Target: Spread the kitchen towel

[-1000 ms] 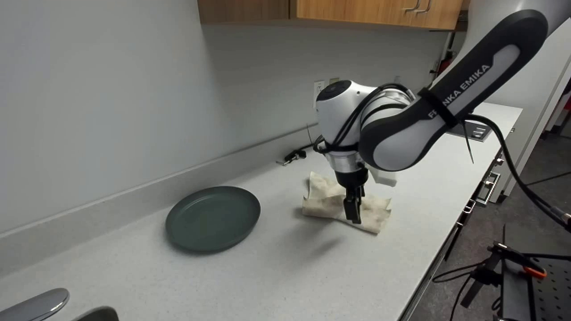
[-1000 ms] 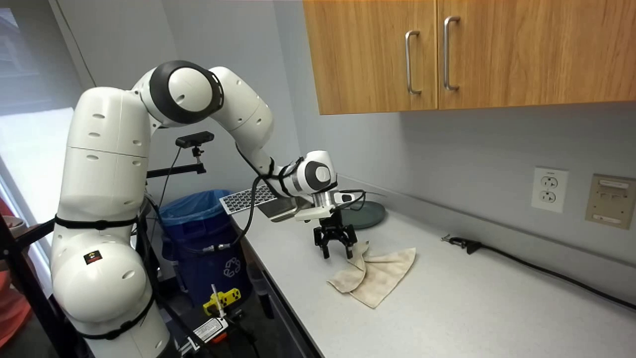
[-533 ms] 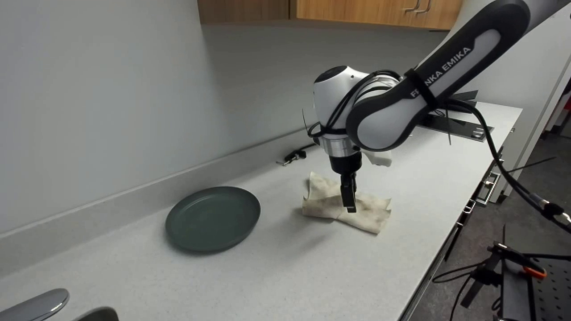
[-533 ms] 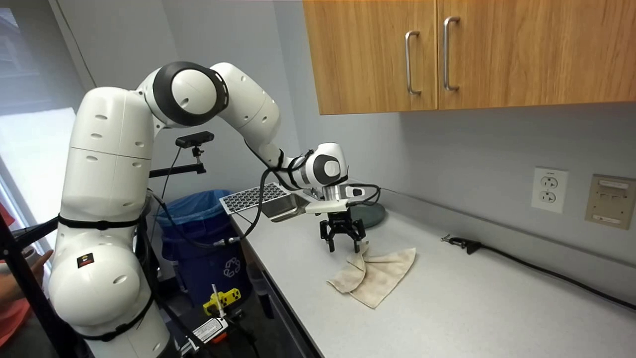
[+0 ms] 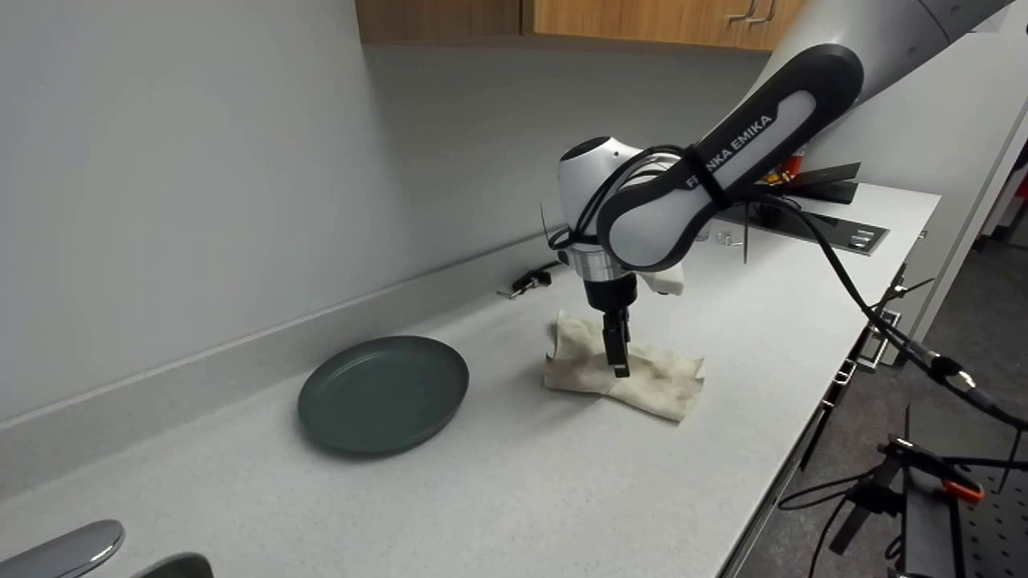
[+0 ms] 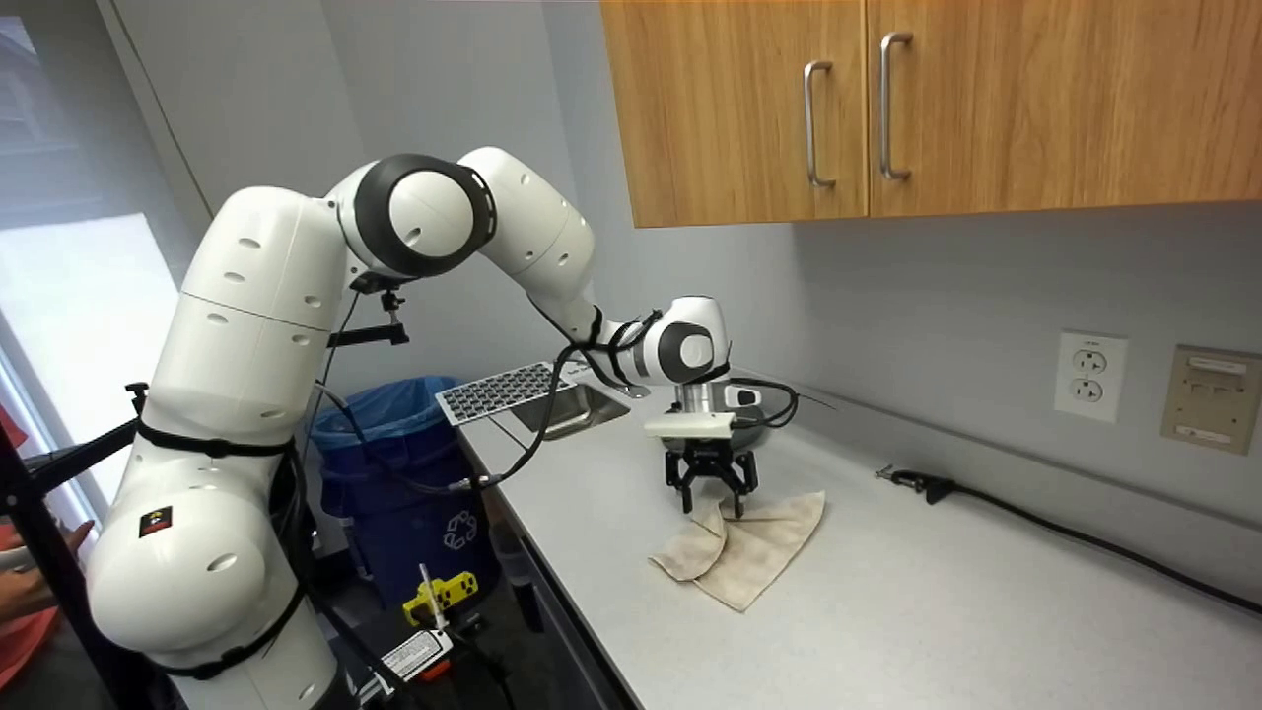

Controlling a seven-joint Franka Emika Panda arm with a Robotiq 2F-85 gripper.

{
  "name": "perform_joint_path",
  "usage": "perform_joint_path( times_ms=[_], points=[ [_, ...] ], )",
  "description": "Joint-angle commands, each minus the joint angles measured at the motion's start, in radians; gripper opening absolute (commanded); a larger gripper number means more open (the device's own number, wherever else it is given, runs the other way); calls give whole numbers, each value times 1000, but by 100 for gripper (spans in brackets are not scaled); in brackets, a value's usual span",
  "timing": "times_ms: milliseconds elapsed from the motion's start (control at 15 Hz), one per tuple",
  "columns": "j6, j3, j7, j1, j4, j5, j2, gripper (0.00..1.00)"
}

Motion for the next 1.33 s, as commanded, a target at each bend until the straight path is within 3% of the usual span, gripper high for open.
perform_joint_path(
  times_ms=[0, 67, 267, 667, 1267],
  points=[
    [-84, 22, -46, -34, 92, 53, 59, 83],
    [-99, 21, -43, -36, 102, 57, 67, 70],
    [-137, 13, -18, -30, 131, 59, 84, 44],
    [-152, 13, 9, -16, 127, 47, 75, 1],
    [-76, 59, 28, 33, -44, 36, -71, 0]
  ],
)
